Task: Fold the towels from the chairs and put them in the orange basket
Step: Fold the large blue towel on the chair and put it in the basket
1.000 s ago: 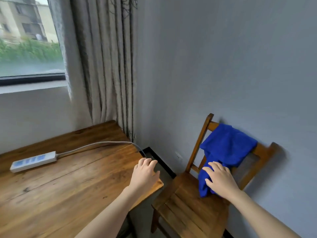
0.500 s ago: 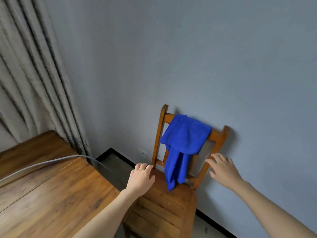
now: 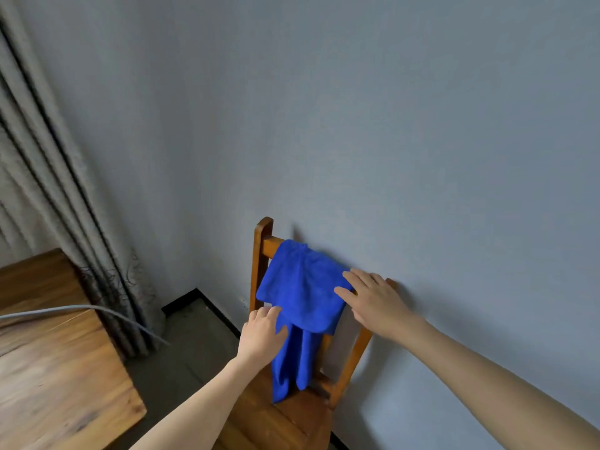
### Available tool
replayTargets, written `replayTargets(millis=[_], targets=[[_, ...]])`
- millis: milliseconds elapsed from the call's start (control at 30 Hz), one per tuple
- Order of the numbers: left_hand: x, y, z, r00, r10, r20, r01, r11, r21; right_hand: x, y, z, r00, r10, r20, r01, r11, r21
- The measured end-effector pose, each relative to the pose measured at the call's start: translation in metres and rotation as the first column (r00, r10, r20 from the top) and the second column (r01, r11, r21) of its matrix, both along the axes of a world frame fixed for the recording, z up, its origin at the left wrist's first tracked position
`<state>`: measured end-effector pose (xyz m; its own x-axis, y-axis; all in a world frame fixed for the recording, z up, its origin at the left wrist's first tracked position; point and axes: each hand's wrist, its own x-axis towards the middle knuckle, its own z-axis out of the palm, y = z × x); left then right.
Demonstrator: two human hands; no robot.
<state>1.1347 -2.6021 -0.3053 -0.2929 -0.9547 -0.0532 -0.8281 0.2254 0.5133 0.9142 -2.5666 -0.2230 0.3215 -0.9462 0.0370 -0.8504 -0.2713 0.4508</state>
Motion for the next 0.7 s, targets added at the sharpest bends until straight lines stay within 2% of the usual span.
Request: replayTargets(millis=[167,267,467,633,700], targets=[[0.003,0.004,-0.003,0.987,0.112,0.119,-0.109,0.994,-0.031,0.002,-0.040,-0.006,0.999,-0.036,0.037,0.031,0.991,0.131],[0.016,0.000,-0.002,0.973,0.177,0.146,-0.172,0.984,-0.044,0.003,-0.057,-0.011,0.999,-0.040,0.007,0.037,0.973,0.229],[0.025,0.001,-0.010,0.953,0.252,0.169,-0.255,0.967,-0.002,-0.010,-0.073,-0.027,0.996,-0.057,0.072,0.036,0.966,0.256],[0.021,0.002,-0.010,0.955,0.255,0.150,-0.258,0.966,0.003,-0.012,-0.081,-0.026,0.967,-0.088,0.241,0.034,0.975,0.222],[0.018,0.000,-0.005,0.962,0.252,0.108,-0.254,0.967,-0.001,-0.008,-0.085,-0.021,0.877,-0.163,0.452,0.076,0.976,0.205]])
